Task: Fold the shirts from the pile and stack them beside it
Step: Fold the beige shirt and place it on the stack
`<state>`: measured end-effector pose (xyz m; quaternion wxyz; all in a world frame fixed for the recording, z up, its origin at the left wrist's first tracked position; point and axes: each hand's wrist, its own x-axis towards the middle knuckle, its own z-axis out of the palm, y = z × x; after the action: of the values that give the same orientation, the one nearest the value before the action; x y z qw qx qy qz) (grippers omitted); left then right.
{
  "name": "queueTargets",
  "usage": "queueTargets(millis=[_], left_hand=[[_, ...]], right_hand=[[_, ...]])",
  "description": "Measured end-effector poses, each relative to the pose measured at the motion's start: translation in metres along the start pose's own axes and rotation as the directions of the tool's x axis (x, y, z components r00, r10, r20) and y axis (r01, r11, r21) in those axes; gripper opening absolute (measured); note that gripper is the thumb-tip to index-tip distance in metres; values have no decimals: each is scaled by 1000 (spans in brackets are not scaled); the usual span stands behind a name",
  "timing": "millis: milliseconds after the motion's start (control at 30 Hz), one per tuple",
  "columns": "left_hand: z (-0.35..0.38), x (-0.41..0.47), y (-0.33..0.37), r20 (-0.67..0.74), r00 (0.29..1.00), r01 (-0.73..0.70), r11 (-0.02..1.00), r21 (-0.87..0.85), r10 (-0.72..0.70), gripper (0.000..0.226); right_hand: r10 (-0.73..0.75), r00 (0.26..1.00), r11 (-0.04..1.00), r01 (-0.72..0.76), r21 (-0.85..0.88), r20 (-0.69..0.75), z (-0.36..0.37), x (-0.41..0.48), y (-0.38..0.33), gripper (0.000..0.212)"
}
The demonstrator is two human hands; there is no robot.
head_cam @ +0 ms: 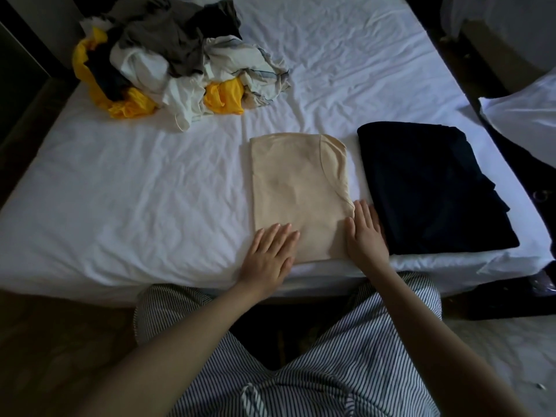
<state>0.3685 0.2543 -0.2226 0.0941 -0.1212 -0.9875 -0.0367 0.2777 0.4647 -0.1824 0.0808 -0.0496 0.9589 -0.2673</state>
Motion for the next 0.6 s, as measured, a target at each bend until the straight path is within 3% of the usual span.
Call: queueTargets(millis=[167,233,300,367,433,500,533,600], left_hand=[[-2,-15,-16,-7,961,-278,960,-26,278,51],[-7,-21,-22,-59,945,-327,921,-210,322,45],[-16,-21,-22,-116,973,-230,812,-536,199,38],[-34,-9,-15,-46,996,10,619,-786,-75,39],[-49,15,-8,113,932,259,414,-873,-344,36],[-59,48,-9,189,843,367,281,-887,-503,32],[-62,67,-13,193,825,396,300,-868,-531,31],[-65,104,-21,190,833,457,453,-766,-519,27]], right_hand=[[25,999,998,-23,53,-33,2,-5,-1,49],[46,996,997,-41,70,-72,6,-13,-5,50],[39,988,997,-29,66,-149,10,-25,-11,58],[79,972,990,-52,128,-220,15,-37,-20,66],[199,946,954,-128,270,-255,20,-49,-34,67],[304,915,898,-183,401,-263,26,-58,-49,72],[324,910,879,-188,439,-259,28,-61,-57,72],[367,901,840,-215,498,-231,30,-64,-70,70]])
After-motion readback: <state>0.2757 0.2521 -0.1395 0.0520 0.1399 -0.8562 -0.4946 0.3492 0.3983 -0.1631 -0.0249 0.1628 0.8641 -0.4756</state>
